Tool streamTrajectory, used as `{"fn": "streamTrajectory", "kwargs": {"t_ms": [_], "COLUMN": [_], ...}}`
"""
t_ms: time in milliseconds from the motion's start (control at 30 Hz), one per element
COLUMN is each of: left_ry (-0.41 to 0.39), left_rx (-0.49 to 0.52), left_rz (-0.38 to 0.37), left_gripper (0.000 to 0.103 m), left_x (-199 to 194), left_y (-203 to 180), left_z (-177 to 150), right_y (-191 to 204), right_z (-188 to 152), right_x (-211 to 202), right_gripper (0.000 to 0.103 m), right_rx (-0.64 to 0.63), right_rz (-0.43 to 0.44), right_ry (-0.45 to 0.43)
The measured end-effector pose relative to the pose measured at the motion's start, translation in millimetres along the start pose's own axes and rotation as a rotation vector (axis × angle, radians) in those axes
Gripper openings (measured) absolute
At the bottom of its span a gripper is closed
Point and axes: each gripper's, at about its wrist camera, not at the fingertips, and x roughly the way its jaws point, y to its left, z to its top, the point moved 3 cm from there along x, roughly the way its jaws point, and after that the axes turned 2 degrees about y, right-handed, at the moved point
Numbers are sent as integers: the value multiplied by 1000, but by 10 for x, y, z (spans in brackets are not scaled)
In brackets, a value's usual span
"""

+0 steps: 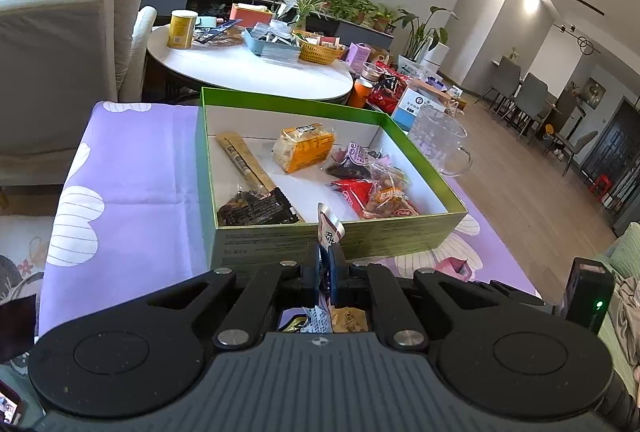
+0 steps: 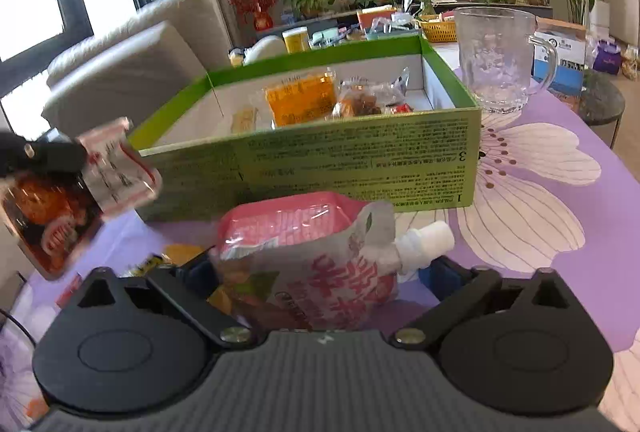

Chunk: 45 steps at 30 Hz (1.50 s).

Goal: Organize snacks
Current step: 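Grasp the pink drink pouch with the right tool and lift it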

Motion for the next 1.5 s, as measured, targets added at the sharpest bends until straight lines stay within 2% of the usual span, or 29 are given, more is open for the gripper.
{"fn": "streamTrajectory", "kwargs": {"t_ms": [100, 200, 333, 400, 467, 600, 867, 933, 1133, 1300, 1500], "left_ry": [-8, -13, -14, -11, -10, -7, -2, 0, -1, -1, 3], "left_rx": [-2, -3, 0, 0, 1, -14, -19, -25, -32, -42, -50], "left_rz": [4, 3, 1, 0, 3, 13, 18, 20, 28, 38, 39], "left_gripper": [4, 4, 4, 4, 4, 4, 5, 5, 5, 5, 5], "left_x": [-18, -27, -14, -9, -8, -5, 7, 11, -7, -12, 12], "left_y": [2, -3, -23, -26, -22, 29, 63, 77, 111, 158, 197], "left_z": [11, 24, 28, 19, 8, 1, -11, -14, -22, -34, -37], "right_y": [-12, 38, 82, 126, 152, 104, 260, 304, 379, 394, 492], "right_z": [-4, 27, 117, 156, 147, 83, -112, -158, -115, -41, -56], "right_x": [-72, -184, -366, -394, -341, -295, -125, -98, 39, 185, 172], "right_gripper": [53, 52, 52, 52, 53, 53, 53, 53, 53, 53, 53], "right_rx": [19, -25, -54, -108, -169, -171, -320, -333, -293, -210, -202], "right_rz": [12, -3, 27, 5, -14, 28, 77, 88, 148, 189, 141], "right_ry": [-18, -70, -144, -171, -134, -97, 22, 24, 38, 66, 58]}}
